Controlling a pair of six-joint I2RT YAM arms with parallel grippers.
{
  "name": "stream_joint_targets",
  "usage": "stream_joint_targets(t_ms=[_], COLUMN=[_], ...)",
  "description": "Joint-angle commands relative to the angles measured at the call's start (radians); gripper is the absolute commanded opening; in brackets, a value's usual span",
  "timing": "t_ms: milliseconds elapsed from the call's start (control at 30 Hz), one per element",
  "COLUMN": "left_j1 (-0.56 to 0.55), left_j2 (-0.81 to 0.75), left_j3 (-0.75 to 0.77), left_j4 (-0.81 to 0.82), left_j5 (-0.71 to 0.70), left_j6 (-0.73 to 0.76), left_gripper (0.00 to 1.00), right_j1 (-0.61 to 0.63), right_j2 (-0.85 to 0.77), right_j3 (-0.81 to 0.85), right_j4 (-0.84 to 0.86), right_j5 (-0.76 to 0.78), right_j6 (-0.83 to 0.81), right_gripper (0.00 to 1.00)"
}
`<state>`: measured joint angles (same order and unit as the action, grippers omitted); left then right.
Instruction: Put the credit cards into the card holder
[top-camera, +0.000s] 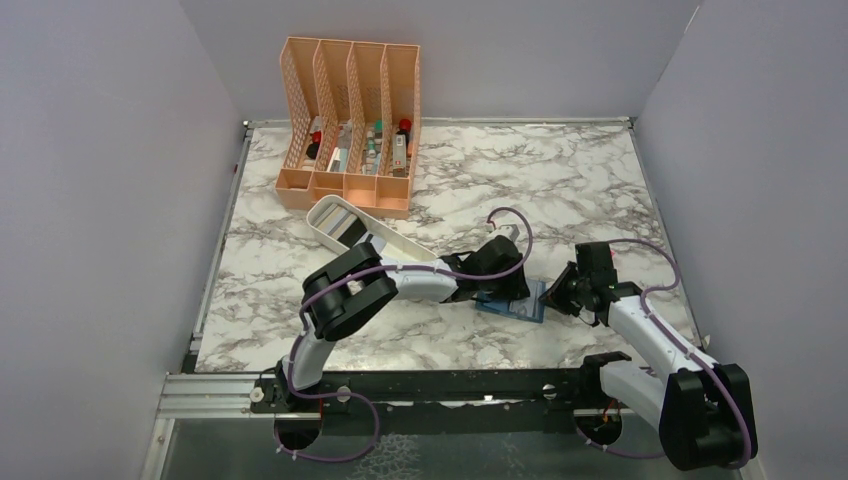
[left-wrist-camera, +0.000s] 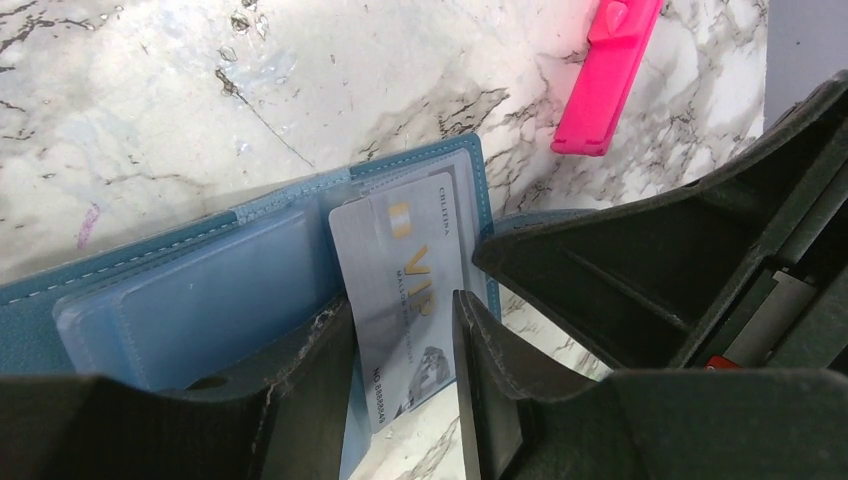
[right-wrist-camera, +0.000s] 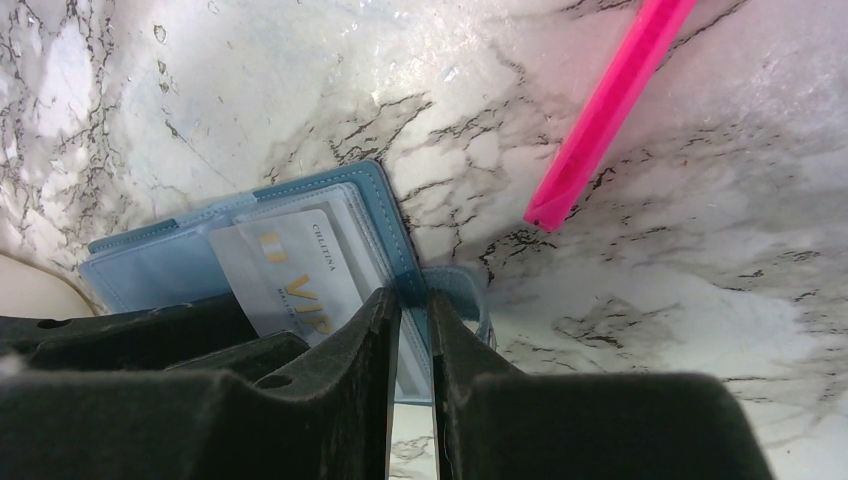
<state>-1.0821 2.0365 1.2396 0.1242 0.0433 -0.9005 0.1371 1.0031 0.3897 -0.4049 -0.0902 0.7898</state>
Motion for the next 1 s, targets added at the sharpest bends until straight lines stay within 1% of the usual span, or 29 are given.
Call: stream_joint_targets(t_ms=[0,133,200,400,967], left_j1=[-0.034,-0.039,-0.036,-0.029,-0.028], left_j2=[0.027,0.041,0.042,-0.013,-0.053], left_j3=[-0.002,0.001,0.016,0.017,0.078], left_j4=[0.064,0.103,0.072,-0.037,-0.209], left_j5=[0.034,0.059,0.051,-0.049,-0.177], left_j6=[-0.064,-0.096,-0.082,-0.009,0.102], left_gripper=[0.43,0.43,0.43,0.45,0.5], right_j1=[0.007,0.007,0.007,0.007,0.007], right_j2=[0.02,0.018,0.01,-0.021,-0.006], right_j3=[-0.023,-0.026,-0.02,0.015,0.01], right_j4=[0.049,0.055,0.044,-0.022,-0.017], right_j5=[-0.045,-0.053,-0.051,0.019,0.025], right_j6=[0.035,0.049,0.047,0.025,0.02], right_gripper=[0.21,0.21,0.21,0.22,0.22])
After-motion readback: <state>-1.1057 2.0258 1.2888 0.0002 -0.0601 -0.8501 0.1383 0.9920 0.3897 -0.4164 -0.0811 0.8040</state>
